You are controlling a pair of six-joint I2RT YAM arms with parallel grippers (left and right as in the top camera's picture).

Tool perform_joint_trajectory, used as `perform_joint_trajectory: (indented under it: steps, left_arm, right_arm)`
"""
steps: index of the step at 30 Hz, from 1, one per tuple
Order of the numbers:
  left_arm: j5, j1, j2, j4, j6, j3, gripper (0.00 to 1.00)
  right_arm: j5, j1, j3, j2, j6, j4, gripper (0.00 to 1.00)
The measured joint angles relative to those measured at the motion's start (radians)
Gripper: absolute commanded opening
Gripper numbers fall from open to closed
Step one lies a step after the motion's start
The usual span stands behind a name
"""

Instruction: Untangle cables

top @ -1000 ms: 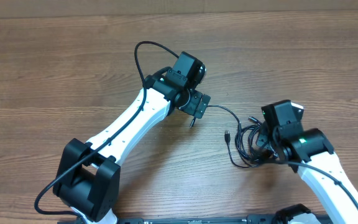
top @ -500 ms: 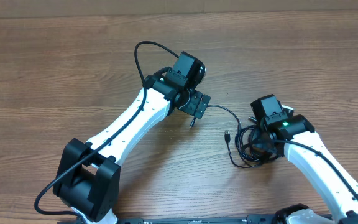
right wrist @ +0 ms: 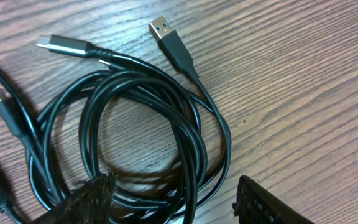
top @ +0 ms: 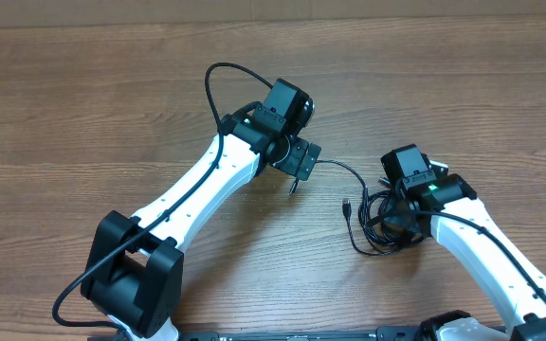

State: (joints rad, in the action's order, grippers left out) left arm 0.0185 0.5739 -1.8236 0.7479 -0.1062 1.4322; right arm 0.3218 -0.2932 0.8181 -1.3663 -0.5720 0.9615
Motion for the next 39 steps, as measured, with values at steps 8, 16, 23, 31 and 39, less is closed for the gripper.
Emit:
perform_joint_trajectory:
  steps: [8,16,23,31,39]
  left_arm:
    - [0.0,0.0,0.0,0.0,0.0,0.0,1.0]
    - [0.0,0.0,0.0,0.0,0.0,0.0,1.0]
    - [0.0,0.0,0.0,0.0,0.0,0.0,0.99]
    - [0.0,0.0,0.0,0.0,0.0,0.0,1.0]
    - [0.0,0.0,0.0,0.0,0.0,0.0,0.99]
  right_arm:
    - [-0.005,0.005,-0.038,0.0,0.0,-0.062,0.58]
    - [-0.012,0.005,-0.113,0.0,-0.001,-0.142,0.58]
    - [-0.012,0.005,-0.175,0.0,0.0,-0.211,0.62]
    - [-0.039,0.005,-0.227,0.0,-0.002,-0.293,0.5]
    - [-0.073,0.006,-0.232,0.0,0.003,-0.34,0.04]
